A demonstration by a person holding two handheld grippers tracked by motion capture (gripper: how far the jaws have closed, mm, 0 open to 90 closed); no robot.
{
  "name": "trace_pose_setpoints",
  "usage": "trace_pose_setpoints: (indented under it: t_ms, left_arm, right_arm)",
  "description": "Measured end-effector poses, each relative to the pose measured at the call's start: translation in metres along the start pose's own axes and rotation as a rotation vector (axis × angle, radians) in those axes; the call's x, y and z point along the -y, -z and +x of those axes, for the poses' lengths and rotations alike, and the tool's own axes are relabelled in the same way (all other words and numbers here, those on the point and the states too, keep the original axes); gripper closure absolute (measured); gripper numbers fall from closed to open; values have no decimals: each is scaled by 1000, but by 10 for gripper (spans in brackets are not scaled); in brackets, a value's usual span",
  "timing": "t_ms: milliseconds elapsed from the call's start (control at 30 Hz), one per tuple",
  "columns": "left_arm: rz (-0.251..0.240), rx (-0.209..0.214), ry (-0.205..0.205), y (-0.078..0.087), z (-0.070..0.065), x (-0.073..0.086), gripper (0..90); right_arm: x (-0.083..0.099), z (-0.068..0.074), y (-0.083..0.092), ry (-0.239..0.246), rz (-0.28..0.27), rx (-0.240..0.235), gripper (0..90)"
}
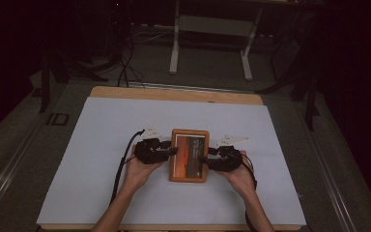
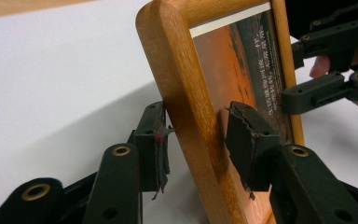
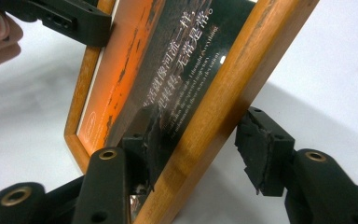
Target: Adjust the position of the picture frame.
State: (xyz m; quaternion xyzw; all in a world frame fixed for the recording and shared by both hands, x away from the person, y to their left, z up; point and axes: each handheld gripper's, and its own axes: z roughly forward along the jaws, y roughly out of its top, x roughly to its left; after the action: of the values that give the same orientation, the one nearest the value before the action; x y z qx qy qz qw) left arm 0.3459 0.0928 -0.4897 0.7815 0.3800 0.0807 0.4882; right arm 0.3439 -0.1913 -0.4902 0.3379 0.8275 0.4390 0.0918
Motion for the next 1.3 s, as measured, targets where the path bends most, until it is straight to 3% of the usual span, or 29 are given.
trace_pose_setpoints:
  t_ms: [267,367,433,767,1067,1300]
  left_arm:
    - [29,4,94,-17,12,2,530]
    - [26,4,98,-19,13,2,521]
    - [40,11,116,-24,16,2,511]
    - [59,6,195,-35,21,5,478]
    - [91,21,243,-44,30,11,437]
    - [85,28,225,-45,31,11,427]
  right_arm:
    - [0,-7,-10,-79,29,26,478]
    - [1,-9,-12,-108,30,23,478]
    - [3,-11,-14,-144,30,19,471]
    - [4,-18,-25,-225,59,11,435]
    - [6,-21,-36,-283,104,-11,382]
    - [7,-21,-36,-290,107,-13,388]
